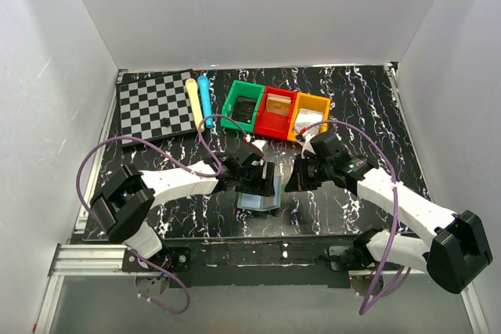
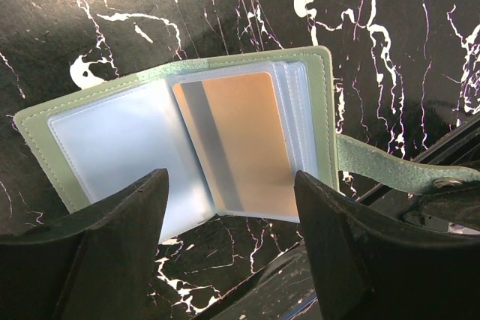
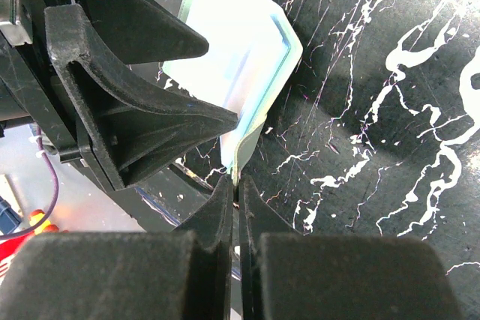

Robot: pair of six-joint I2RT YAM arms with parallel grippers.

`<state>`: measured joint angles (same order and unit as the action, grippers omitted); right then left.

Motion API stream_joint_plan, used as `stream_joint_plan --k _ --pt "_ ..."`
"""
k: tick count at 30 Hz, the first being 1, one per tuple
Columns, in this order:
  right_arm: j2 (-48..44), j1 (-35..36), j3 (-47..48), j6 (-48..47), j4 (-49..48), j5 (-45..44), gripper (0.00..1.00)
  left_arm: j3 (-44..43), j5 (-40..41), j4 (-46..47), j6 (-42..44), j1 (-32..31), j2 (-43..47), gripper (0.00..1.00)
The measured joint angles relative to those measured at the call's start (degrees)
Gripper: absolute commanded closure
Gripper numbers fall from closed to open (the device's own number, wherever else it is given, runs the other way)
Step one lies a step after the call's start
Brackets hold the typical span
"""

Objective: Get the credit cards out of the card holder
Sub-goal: Remove the credit card from the card holder.

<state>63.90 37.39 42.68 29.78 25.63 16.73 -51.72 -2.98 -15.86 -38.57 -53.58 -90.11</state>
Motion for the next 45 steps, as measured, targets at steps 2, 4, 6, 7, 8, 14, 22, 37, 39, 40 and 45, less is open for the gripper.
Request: stream_joint_plan --k 2,4,6,7,8,14,22,37,39,40,45 --pt "0.0 0.0 0.0 0.0 0.0 0.0 0.99 0.0 0.0 0.0 0.0 0.0 0.0 0.32" --pt "0.0 0.0 0.0 0.0 0.0 0.1 0.99 0.0 0.0 0.0 0.0 -0.1 0.0 0.32" --pt "0.0 0.0 0.1 0.0 0.0 0.2 0.99 0.0 0.0 0.0 0.0 -0.1 0.0 0.32" --pt "0.0 0.0 0.1 0.0 0.0 0.2 0.99 0.0 0.0 0.0 0.0 -0.1 0.0 0.33" --pt "0.0 0.0 0.1 0.0 0.0 0.3 0.99 -0.1 0.0 0.0 0.0 -0.1 0.0 0.34" --pt "0.0 0.2 1.2 0.0 0.6 0.6 0.99 -1.0 0.1 -0.3 0.1 -0.3 -0.3 0.35" --pt "0.3 0.2 2.0 0.0 1.3 0.6 0.99 -1.6 0.7 -1.0 0.2 -0.4 -1.3 0.38" --pt "0.3 0.3 2.0 0.0 1.3 0.6 0.99 -1.4 4.3 -3.2 0.3 -0.5 -1.6 0.31" --pt "0.3 0.2 2.0 0.0 1.3 0.6 0.99 -0.1 4.5 -1.9 0.9 -0.6 -0.2 0.28" --pt "0.3 0.3 2.0 0.0 1.3 0.6 0.99 1.2 4.6 -0.8 1.3 -0.7 1.0 0.27" --pt "0.3 0.2 2.0 -0.1 1.3 0.6 0.99 10.0 5.6 4.9 3.4 -2.9 9.2 0.22"
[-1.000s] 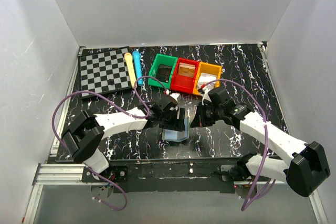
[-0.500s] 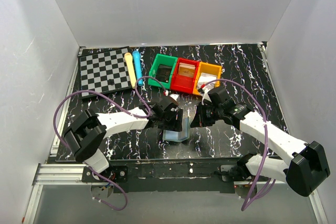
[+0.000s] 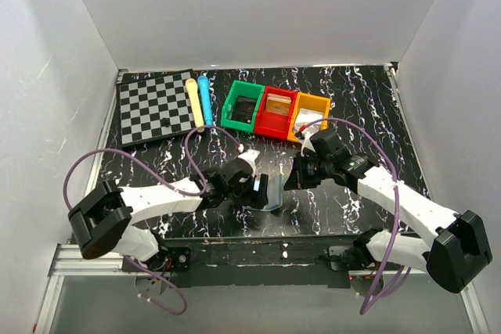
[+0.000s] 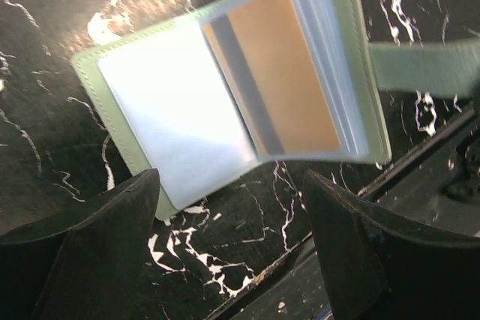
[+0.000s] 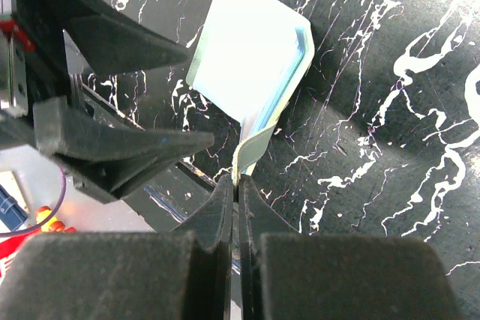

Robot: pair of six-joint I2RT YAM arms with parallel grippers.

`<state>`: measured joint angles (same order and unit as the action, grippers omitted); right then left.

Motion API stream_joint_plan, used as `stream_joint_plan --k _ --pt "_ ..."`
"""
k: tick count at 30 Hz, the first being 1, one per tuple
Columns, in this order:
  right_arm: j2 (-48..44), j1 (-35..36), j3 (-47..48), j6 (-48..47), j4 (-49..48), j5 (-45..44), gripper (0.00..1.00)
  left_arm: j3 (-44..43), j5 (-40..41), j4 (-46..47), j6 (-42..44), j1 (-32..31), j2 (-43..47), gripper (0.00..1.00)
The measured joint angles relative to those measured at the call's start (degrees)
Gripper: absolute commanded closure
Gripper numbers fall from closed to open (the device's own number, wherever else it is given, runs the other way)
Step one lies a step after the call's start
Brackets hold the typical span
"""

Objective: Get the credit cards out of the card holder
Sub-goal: Remove the credit card from the card holder.

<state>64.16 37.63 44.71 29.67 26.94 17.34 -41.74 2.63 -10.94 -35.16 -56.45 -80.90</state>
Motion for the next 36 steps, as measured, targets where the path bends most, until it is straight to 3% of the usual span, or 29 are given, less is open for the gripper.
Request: stream_joint_plan --k 9,21,36 --pt "0.0 0.0 0.0 -0.1 0.0 0.0 0.99 5.2 0.8 9.7 7.0 -6.2 1.5 0.2" --pt "0.0 0.0 0.0 -0.1 0.0 0.0 0.99 4.0 8.8 11.0 8.5 -7.1 -0.5 0.28" --pt "0.0 0.0 0.0 -0.1 0.0 0.4 0.99 5.0 9.3 11.2 8.2 -7.4 1.2 0.24"
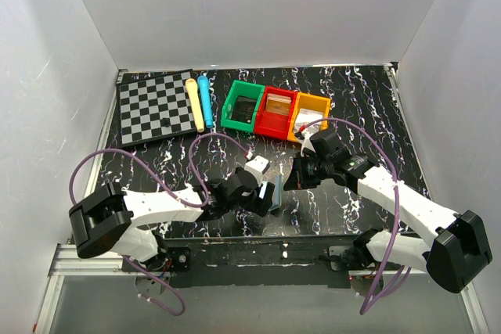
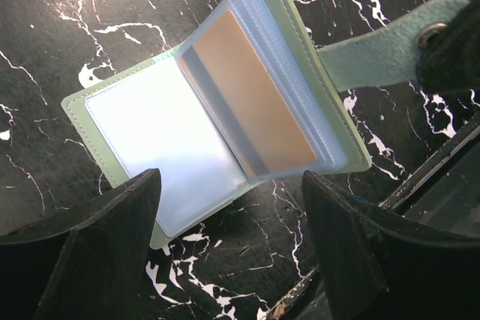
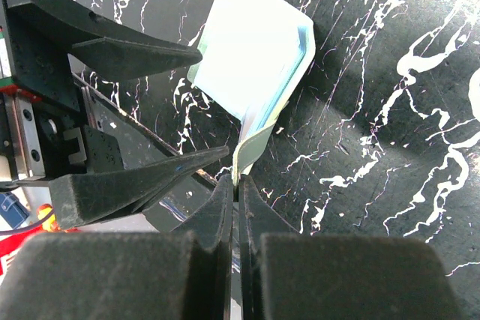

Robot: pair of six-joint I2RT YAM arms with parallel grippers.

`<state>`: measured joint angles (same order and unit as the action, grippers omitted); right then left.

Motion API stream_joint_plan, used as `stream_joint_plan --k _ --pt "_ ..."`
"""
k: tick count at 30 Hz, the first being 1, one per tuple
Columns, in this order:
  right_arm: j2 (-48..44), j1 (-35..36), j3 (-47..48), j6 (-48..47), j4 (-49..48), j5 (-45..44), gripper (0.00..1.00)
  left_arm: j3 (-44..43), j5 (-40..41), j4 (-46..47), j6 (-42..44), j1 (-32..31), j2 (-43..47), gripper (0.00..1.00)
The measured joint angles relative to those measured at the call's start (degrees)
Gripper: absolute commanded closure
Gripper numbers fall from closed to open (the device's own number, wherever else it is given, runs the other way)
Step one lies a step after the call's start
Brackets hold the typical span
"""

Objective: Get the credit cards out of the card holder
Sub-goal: Remove the credit card from the card holder.

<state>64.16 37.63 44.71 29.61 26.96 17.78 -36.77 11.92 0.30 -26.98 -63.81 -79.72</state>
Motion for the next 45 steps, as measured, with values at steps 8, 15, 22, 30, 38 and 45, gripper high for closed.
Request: stream_joint_plan --k 8,15,22,30,38,45 --pt "0.0 0.0 0.0 0.0 0.0 0.0 0.99 1.2 0.1 0.3 0.0 -1.5 1.3 0.24" --pt "0.0 0.0 0.0 0.0 0.0 0.0 0.99 1.2 1.2 1.0 0.5 -3.1 -0.5 0.25" --pt "0.0 0.0 0.0 0.0 0.1 0.0 0.99 -1.3 3.9 -1.8 0.5 -3.1 -3.9 0.26" --pt "0.0 0.0 0.0 0.0 0.1 0.0 0.99 -2.2 5.4 -2.8 0.3 -3.1 -3.9 0.26" --pt "0.0 0.0 0.0 0.0 0.1 0.0 0.99 -2.2 6.4 -3.7 -0.8 -3.1 -3.9 0.27" --pt "0.0 0.0 0.0 0.0 0.1 0.0 0.99 -2.2 7.2 -4.2 -1.5 -3.1 -3.7 0.27"
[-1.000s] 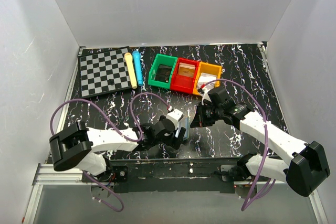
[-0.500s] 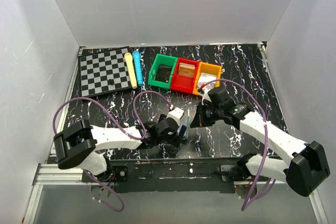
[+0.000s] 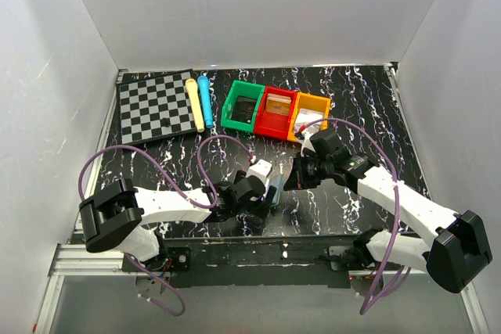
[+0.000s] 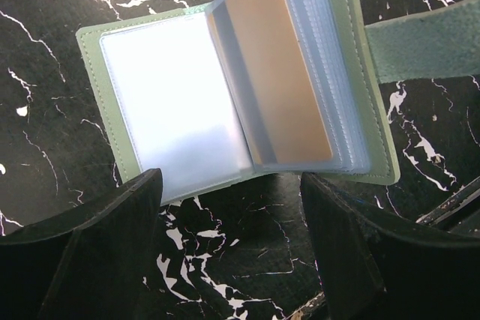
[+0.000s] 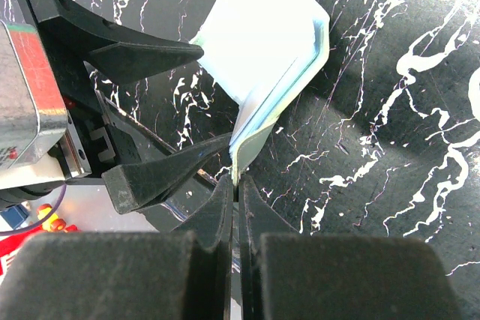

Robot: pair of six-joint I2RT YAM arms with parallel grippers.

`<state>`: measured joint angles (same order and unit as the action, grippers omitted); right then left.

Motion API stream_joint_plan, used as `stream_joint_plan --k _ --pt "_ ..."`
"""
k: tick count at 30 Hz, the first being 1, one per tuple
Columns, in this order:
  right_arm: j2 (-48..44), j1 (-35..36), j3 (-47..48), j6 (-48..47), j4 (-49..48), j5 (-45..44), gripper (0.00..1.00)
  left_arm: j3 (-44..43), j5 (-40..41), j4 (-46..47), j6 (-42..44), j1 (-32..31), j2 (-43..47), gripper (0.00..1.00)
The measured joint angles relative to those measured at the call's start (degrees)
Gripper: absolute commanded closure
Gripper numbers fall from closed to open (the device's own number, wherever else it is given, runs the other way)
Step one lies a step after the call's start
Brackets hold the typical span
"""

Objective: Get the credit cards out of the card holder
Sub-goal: Remove the credit card from the card holder.

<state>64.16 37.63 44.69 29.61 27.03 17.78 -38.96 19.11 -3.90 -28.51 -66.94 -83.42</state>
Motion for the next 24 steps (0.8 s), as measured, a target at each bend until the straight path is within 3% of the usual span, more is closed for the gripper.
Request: stream_joint_plan --k 24 --pt "0.0 0.0 0.0 -1.3 0.0 0.0 0.99 0.1 3.0 -3.1 -3.3 0.2 1.0 0.27"
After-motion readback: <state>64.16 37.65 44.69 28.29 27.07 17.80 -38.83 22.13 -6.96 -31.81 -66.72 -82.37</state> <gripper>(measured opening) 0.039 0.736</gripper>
